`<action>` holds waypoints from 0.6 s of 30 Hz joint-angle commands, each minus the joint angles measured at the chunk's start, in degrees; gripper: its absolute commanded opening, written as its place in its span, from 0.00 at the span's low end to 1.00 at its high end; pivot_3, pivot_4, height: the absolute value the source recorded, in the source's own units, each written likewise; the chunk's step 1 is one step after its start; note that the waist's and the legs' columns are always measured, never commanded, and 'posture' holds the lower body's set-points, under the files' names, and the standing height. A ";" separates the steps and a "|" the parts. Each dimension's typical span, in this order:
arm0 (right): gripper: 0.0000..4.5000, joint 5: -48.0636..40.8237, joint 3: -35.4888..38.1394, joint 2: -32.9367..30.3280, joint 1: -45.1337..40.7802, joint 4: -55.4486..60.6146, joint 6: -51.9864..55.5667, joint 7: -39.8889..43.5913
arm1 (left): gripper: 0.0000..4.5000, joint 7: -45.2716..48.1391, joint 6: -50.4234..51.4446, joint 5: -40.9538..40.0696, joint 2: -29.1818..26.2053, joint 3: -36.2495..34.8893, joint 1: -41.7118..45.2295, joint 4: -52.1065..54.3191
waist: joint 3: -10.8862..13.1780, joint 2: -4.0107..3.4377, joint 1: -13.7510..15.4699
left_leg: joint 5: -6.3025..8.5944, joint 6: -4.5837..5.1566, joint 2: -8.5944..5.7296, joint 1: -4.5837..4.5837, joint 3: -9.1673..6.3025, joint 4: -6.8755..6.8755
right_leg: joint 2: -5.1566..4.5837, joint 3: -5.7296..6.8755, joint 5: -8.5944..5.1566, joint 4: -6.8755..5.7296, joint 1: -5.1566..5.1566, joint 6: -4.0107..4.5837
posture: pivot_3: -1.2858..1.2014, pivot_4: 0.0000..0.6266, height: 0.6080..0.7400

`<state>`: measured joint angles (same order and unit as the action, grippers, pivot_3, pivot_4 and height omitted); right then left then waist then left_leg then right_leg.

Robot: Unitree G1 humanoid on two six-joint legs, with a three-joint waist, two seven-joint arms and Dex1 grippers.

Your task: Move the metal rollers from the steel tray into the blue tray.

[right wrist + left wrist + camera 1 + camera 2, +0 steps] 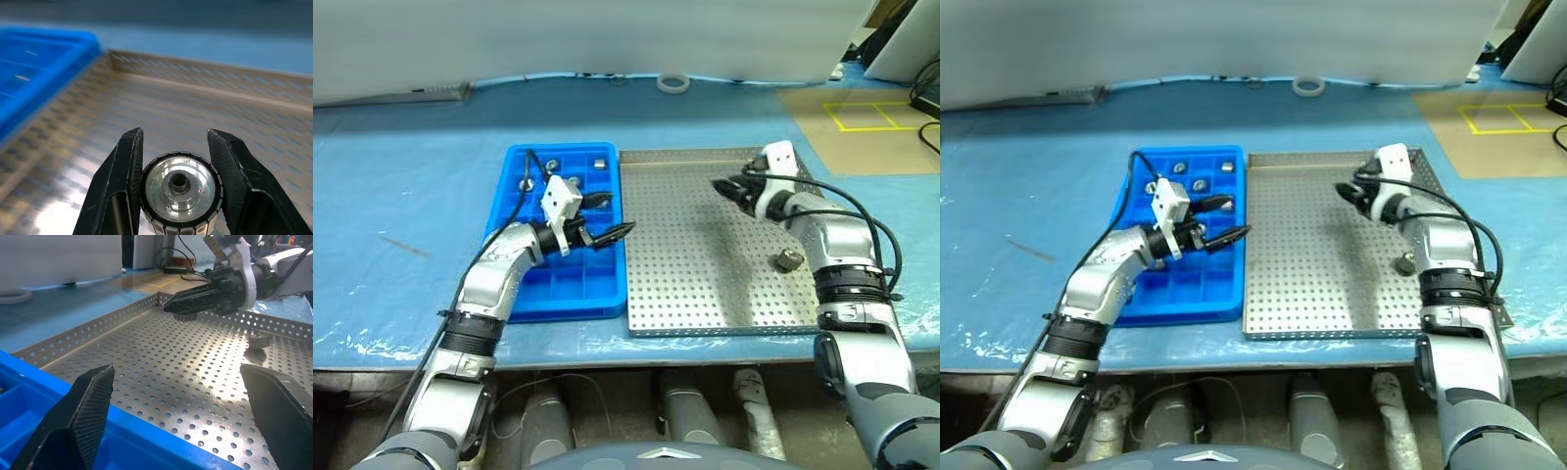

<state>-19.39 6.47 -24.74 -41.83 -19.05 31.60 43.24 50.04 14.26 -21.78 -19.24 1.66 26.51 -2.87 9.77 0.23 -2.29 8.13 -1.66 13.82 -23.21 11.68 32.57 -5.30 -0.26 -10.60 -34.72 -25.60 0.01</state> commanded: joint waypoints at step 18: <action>0.37 -1.46 -17.45 9.41 -4.07 -0.35 -8.96 28.46 | 0.96 -10.08 8.45 -7.00 -11.03 -16.14 -22.23 24.89 | 0.02 0.03 7.63 | -0.18 -0.33 0.04 0.00 -0.15 -0.37 | -0.06 0.18 -0.11 -0.03 0.00 0.15 | 0.57 0.24 1.00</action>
<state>-20.73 -10.13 -15.32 -44.88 -20.48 23.72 69.46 40.41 22.95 -27.88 -29.50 -13.20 4.34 19.39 9.79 0.26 5.34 7.95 -1.99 13.86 -23.20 11.53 32.19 -5.35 -0.09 -10.71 -34.75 -25.60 0.16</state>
